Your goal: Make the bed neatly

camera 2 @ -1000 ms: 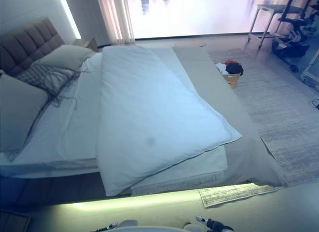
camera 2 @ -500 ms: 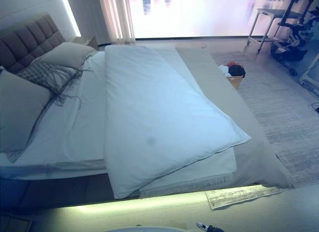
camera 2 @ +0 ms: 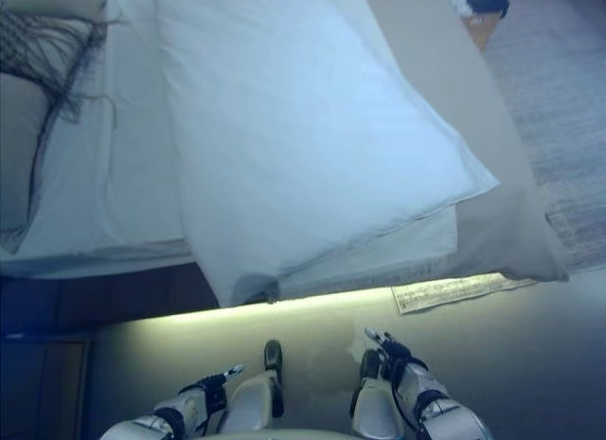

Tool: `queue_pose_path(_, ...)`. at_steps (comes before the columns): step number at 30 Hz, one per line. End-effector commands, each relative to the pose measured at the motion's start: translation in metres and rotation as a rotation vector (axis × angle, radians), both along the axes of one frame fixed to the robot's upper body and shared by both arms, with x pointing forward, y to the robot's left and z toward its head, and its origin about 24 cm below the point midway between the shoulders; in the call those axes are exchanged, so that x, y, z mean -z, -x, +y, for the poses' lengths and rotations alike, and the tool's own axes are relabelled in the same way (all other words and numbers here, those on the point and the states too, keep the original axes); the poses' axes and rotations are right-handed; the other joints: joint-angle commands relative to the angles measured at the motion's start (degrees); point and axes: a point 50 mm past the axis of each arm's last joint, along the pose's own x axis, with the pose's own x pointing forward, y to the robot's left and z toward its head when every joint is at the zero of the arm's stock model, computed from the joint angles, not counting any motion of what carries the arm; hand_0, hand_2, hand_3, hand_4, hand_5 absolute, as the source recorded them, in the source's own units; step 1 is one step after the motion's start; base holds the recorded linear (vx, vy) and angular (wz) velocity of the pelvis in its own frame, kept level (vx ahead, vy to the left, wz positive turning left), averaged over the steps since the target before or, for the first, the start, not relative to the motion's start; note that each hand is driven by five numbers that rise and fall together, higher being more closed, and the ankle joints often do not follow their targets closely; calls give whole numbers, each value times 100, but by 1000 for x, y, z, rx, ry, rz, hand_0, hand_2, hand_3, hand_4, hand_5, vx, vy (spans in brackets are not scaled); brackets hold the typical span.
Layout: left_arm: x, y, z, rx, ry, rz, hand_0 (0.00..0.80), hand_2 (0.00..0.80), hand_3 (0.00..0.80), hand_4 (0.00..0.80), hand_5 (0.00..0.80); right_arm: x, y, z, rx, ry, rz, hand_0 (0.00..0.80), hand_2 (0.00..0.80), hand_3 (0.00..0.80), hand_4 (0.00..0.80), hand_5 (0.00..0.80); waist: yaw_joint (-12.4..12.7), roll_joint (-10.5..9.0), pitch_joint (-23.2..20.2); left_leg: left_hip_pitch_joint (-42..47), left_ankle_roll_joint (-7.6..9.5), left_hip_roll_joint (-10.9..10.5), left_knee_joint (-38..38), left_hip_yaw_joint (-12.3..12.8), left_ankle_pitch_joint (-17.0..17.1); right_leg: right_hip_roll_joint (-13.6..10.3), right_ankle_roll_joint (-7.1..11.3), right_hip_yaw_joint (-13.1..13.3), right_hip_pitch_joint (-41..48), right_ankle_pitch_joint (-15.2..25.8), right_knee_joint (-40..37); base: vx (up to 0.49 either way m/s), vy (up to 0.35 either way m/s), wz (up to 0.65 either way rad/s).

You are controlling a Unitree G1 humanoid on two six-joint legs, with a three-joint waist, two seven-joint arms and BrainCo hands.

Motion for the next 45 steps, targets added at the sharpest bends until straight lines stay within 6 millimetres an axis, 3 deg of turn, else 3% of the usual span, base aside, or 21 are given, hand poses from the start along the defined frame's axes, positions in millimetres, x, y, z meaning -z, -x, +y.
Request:
queue_pose_path(1,-7,-15,10,17,-30,-11,0,0,0,0,0,-24,-38,2,107,-61,-149,0,0,0,0,0,217,-285,397,-49,-32,-43,-189,-182,41,-495,255,73,-130,595,-505,-47,-30,13)
queue_pose_path(10,-26,-57,10,-10,26,-186,0,0,0,0,0,-68,-89,-16,135,19,-268,0,0,0,0,0,297,-84,859,-710,4,-292,-103,-235,53,-569,237,19,-912,641,-258,-100,-24,6)
queue_pose_path(13,-32,-69,6,-103,97,-233,0,0,0,0,0,-96,-113,-30,163,43,-345,0,0,0,0,0,342,20,1054,-1010,3,-336,66,-262,58,-686,260,6,-1265,564,77,-108,13,14)
queue_pose_path(21,-40,-83,-2,-121,124,-305,0,0,0,0,0,-166,-154,-57,189,143,-531,0,0,0,0,0,472,246,1304,-1734,29,-456,706,-306,-66,-932,245,3,-2041,286,925,-55,33,22)
queue_pose_path(30,-32,-67,4,-151,141,-325,0,0,0,0,0,-245,-183,-73,153,245,-705,0,0,0,0,0,684,349,1305,-2191,87,-494,957,-376,-73,-994,229,19,-2515,175,1342,24,24,13)
queue_pose_path(31,-31,-64,6,-162,145,-327,0,0,0,0,0,-253,-185,-76,158,252,-722,0,0,0,0,0,710,357,1286,-2175,61,-485,985,-391,-202,-1001,290,66,-2520,15,1436,117,-6,12)
queue_pose_path(45,-24,-43,11,-175,191,-341,0,0,0,0,0,-340,-201,-76,151,294,-903,0,0,0,0,0,939,520,1292,-2484,81,-456,1181,-407,-150,-1131,294,83,-2835,-117,1808,43,30,6)
